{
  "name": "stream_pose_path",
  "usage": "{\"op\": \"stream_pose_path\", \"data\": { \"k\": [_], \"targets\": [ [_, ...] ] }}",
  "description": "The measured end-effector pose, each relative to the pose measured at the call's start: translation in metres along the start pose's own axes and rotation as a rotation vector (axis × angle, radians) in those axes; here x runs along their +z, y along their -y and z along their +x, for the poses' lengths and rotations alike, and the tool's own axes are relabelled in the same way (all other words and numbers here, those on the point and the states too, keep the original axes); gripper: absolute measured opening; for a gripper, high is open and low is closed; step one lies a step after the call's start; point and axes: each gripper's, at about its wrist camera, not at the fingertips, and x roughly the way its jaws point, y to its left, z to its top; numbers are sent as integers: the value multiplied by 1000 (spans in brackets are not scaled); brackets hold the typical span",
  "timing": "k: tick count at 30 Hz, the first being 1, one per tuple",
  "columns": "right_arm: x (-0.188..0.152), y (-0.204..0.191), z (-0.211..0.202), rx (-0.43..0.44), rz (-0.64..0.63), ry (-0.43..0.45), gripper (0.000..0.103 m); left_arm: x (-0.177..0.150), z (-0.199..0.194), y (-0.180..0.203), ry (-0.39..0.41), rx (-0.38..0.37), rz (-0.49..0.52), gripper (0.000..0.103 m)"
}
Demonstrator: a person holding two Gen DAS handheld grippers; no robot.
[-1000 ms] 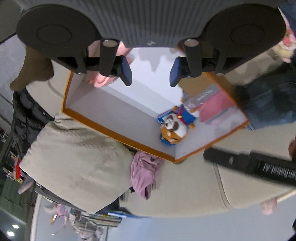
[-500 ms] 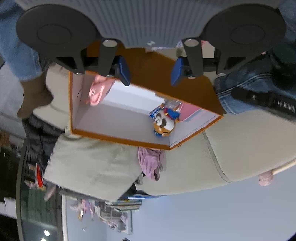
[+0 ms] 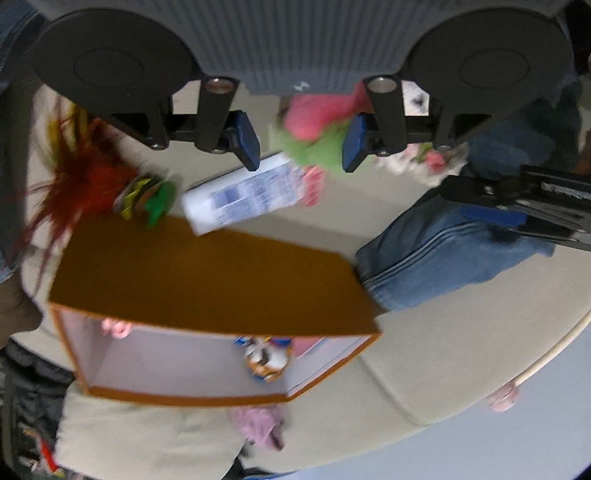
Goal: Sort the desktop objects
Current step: 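Grasp the crocheted white doll with the left tool while the right grasps the pink pompom, then lift the crocheted doll and pink pompom and carry them over the shoebox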
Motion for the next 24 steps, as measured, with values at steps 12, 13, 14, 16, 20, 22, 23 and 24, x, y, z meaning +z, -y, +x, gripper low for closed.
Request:
{"op": "stream_pose_path", "data": {
  "k": [12, 13, 14, 16, 20, 22, 23, 24],
  "targets": [
    [-9, -12, 36, 36, -45, -127, 67, -14, 28, 5, -104, 71, 0, 70],
    [-9, -12, 39, 37, -42, -124, 67, -14, 31, 5, -100, 67, -6, 71],
    [-9, -10, 42, 36, -37, -121, 67, -13, 33, 4, -95, 67, -14, 71],
    [-8, -7, 48, 33, -26, -122, 67, -11, 36, 1, -83, 59, -39, 71],
    [-9, -6, 58, 37, -15, -130, 60, -10, 42, -2, -58, 54, -58, 71],
    [-8, -7, 56, 27, -24, -122, 53, -9, 43, 0, -25, 57, -47, 68],
    [-7, -7, 53, 15, -32, -115, 51, -8, 43, -1, -10, 52, -52, 66],
    [-7, -7, 51, -2, -45, -105, 50, -6, 43, 0, 3, 45, -48, 64]
  ]
}}
